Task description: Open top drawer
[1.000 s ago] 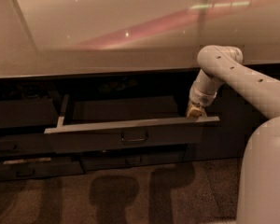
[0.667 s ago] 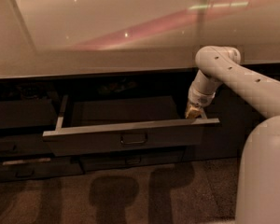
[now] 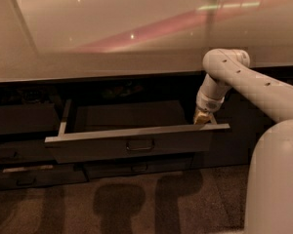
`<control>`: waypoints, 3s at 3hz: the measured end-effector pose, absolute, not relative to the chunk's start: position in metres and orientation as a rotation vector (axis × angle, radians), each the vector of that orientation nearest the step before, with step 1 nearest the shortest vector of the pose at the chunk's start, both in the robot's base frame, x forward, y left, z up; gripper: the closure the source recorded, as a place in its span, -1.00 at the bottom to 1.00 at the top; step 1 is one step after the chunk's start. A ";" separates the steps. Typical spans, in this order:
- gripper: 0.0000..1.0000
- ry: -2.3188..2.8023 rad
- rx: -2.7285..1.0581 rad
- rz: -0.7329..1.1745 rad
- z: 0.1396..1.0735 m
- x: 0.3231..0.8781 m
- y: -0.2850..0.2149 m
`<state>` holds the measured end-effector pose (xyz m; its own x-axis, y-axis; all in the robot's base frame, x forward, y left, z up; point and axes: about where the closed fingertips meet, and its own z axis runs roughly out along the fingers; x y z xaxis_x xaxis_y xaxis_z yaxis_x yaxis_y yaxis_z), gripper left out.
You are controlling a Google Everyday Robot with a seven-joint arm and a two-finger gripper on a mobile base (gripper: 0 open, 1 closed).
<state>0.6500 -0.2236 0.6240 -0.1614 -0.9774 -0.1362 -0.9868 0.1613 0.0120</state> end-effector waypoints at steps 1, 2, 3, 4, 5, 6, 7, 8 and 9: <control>-0.31 2.319 -1.969 0.149 0.624 0.651 -0.221; -0.78 2.340 -1.967 0.144 0.620 0.646 -0.222; -1.00 2.340 -1.966 0.144 0.620 0.648 -0.216; -1.00 2.348 -1.954 0.125 0.623 0.647 -0.216; -1.00 2.348 -1.954 0.124 0.623 0.646 -0.216; -1.00 2.378 -1.958 0.114 0.614 0.636 -0.217; -1.00 2.378 -1.957 0.114 0.614 0.636 -0.214; -1.00 2.396 -1.942 0.116 0.608 0.629 -0.214; -1.00 2.396 -1.942 0.116 0.608 0.629 -0.212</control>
Offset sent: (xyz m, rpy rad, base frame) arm -0.0287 -0.0216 -0.0190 -0.0714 0.0489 -0.0583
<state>0.6293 -0.2124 0.6084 -0.2072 -0.9742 -0.0897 -0.9783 0.2059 0.0240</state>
